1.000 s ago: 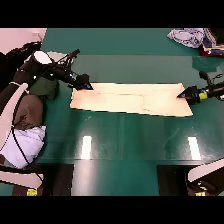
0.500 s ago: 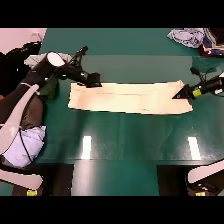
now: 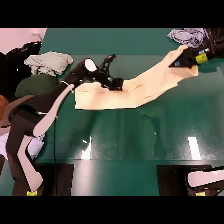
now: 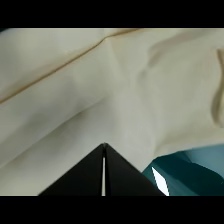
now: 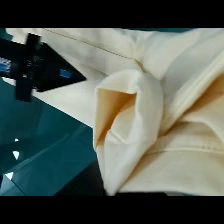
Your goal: Fold the shirts.
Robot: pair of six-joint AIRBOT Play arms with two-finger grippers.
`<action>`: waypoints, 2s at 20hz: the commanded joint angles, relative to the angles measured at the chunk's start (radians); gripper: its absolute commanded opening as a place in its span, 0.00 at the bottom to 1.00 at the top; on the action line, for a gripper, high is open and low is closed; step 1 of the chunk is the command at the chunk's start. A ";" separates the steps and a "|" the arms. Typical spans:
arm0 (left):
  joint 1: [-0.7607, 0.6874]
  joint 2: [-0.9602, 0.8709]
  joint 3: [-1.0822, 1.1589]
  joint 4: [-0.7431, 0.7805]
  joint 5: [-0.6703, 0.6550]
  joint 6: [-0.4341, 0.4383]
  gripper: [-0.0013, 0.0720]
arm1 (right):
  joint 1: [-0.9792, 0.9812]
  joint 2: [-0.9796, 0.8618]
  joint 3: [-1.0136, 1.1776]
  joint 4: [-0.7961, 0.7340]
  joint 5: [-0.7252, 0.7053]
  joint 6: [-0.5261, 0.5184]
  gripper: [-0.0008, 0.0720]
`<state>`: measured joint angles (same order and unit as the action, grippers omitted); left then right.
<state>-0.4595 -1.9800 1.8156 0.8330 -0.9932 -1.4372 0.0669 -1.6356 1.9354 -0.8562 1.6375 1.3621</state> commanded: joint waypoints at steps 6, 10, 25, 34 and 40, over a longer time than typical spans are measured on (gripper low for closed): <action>-0.031 -0.074 0.048 -0.032 0.013 0.006 0.05 | 0.238 -0.015 0.079 0.000 -0.101 0.031 0.02; 0.006 -0.052 0.063 0.022 -0.083 0.031 0.05 | 0.304 -0.037 0.102 0.000 -0.140 -0.015 0.02; 0.539 0.410 0.069 0.238 -0.330 0.031 0.05 | 0.711 -0.365 0.146 0.250 -0.671 -0.354 0.76; 0.546 0.428 0.068 0.233 -0.393 0.035 0.05 | 0.291 -0.087 -0.293 0.009 -0.427 -0.059 0.74; 0.546 0.428 0.068 0.233 -0.393 0.050 0.05 | 0.187 -0.077 -0.575 0.107 -0.497 -0.053 1.00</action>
<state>0.0864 -1.5532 1.8835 1.0668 -1.3842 -1.3933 0.2951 -1.7206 1.4826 -0.7998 1.1790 1.2884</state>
